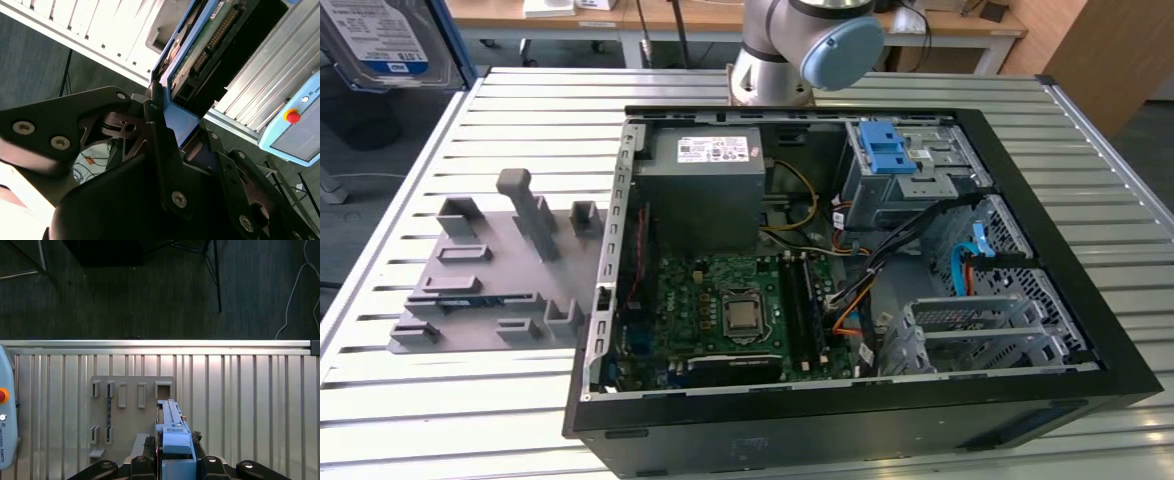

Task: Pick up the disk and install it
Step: 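Pick up the disk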

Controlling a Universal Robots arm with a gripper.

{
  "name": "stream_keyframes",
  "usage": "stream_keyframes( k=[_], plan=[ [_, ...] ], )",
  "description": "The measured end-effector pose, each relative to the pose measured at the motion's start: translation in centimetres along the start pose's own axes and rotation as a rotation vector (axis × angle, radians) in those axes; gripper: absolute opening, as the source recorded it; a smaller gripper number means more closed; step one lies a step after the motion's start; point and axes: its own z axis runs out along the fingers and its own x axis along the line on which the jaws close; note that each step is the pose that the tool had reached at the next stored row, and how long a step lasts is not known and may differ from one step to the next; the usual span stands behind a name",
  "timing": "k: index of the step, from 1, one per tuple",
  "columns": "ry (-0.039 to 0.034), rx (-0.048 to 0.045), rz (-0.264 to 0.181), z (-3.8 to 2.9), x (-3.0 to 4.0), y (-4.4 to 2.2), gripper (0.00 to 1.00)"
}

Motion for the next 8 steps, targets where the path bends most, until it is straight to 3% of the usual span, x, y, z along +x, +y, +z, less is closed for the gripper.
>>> stream_keyframes(
  k=[8],
  plan=[
    [0.0000, 0.0001, 0.000, -0.93, -0.01, 0.02, 0.36]
  ],
)
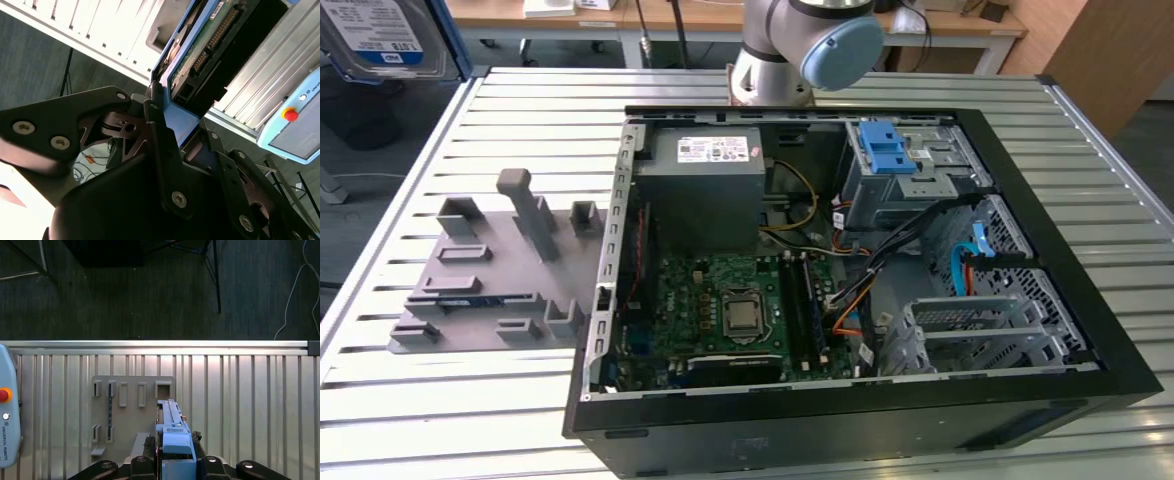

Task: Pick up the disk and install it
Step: 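Pick up the disk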

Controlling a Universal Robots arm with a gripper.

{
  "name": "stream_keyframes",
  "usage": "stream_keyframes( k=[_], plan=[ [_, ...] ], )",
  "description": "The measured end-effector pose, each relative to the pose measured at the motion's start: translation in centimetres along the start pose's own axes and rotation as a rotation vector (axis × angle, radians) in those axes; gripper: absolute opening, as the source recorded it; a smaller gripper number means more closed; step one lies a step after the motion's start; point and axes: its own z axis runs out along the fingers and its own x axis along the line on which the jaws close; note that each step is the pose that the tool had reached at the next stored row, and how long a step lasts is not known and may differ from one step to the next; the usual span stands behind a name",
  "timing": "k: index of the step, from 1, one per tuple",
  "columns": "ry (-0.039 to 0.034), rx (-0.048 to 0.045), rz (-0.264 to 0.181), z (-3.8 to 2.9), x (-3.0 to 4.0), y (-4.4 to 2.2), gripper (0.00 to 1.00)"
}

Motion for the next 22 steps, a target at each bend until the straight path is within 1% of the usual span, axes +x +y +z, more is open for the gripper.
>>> stream_keyframes(
  k=[4, 7, 15, 19, 22],
  plan=[
    [0.0001, 0.0000, 0.000, -0.48, -0.01, 0.01, 0.36],
    [0.0001, -0.0001, 0.000, -0.72, -0.01, 0.01, 0.36],
    [0.0001, 0.0001, 0.000, -0.76, 0.00, 0.02, 0.36],
    [0.0001, -0.0001, 0.000, -0.76, 0.25, 0.01, 0.36],
    [0.0001, 0.0000, 0.000, -0.76, 0.27, 0.00, 0.36]
  ],
)
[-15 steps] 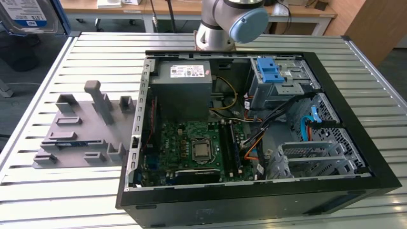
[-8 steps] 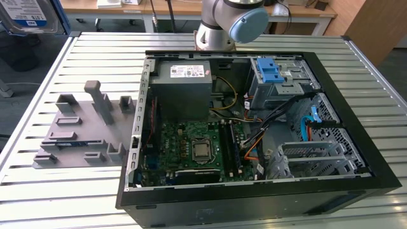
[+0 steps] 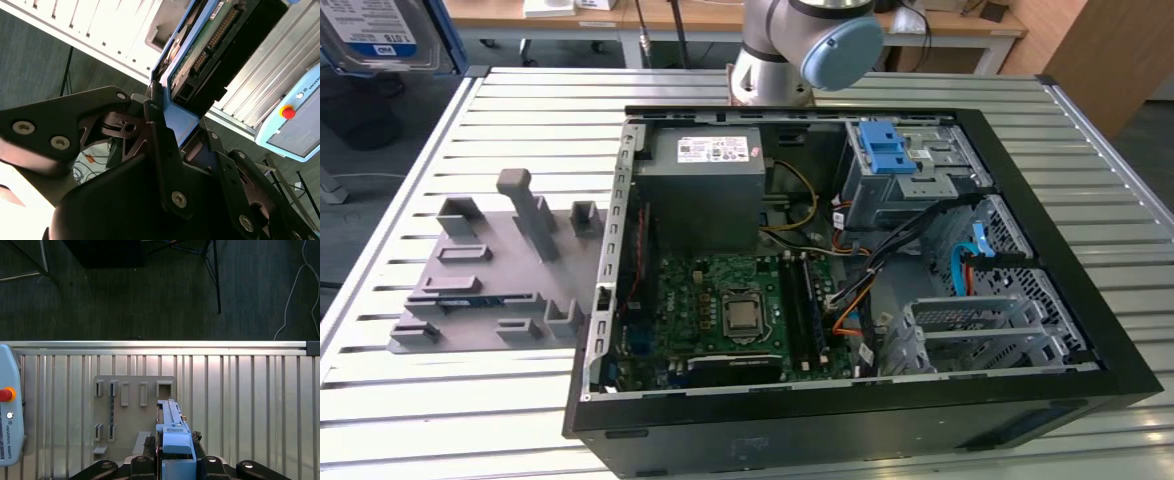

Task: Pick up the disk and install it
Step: 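Pick up the disk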

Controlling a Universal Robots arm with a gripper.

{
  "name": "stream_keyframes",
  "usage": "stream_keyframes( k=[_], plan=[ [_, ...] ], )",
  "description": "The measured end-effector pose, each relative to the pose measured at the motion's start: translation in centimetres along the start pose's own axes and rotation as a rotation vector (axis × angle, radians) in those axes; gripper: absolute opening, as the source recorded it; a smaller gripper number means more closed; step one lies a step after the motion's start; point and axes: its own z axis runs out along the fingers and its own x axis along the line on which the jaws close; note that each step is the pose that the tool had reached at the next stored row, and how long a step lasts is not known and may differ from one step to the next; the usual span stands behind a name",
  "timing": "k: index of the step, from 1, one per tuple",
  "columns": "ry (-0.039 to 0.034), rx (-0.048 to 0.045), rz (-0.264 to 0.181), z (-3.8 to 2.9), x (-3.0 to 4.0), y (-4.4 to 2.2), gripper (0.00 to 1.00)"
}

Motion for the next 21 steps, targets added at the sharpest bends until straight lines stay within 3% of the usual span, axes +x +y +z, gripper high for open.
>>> stream_keyframes(
  k=[21],
  plan=[
    [0.0002, 0.0001, 0.000, 0.00, 0.10, -0.13, 0.36]
  ],
)
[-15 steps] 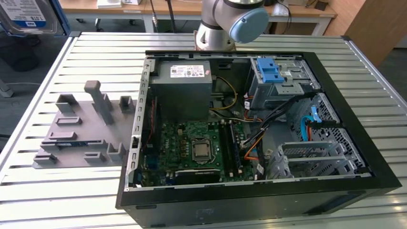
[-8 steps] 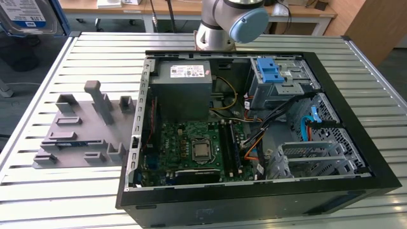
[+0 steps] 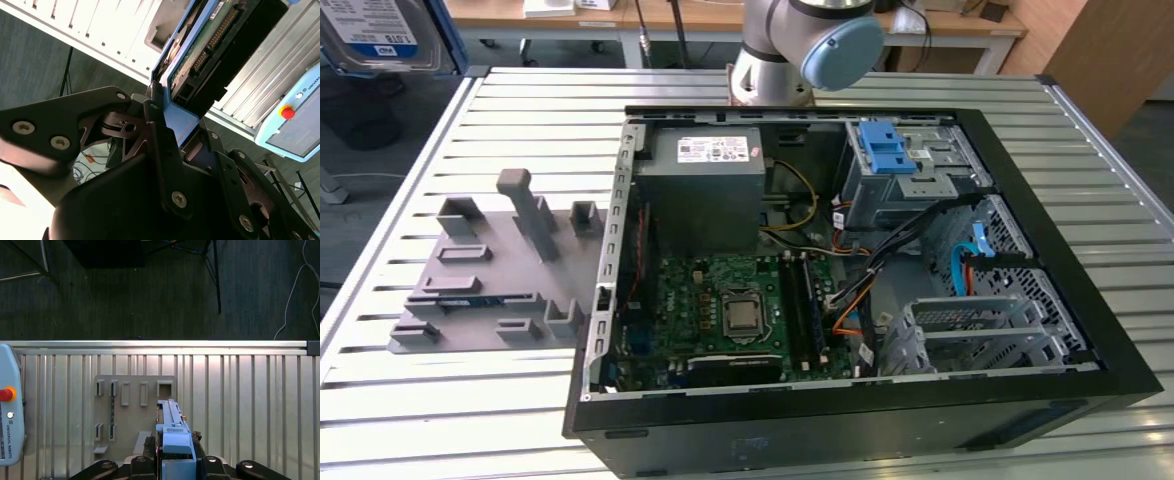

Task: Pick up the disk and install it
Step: 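Pick up the disk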

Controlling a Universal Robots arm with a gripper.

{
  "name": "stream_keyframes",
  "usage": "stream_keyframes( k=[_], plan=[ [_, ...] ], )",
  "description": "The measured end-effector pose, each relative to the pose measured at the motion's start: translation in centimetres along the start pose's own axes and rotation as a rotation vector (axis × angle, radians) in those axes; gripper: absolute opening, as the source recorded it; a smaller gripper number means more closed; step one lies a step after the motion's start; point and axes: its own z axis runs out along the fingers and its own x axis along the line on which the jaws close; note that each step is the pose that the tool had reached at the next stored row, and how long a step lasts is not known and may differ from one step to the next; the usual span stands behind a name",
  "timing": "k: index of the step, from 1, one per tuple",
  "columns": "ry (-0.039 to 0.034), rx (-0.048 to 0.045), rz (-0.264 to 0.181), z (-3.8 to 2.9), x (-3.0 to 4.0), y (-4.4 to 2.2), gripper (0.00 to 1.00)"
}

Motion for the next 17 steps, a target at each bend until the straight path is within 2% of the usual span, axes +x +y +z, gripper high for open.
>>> stream_keyframes(
  k=[17],
  plan=[
    [0.0000, -0.0001, 0.000, -0.01, -0.01, -0.47, 0.36]
  ],
)
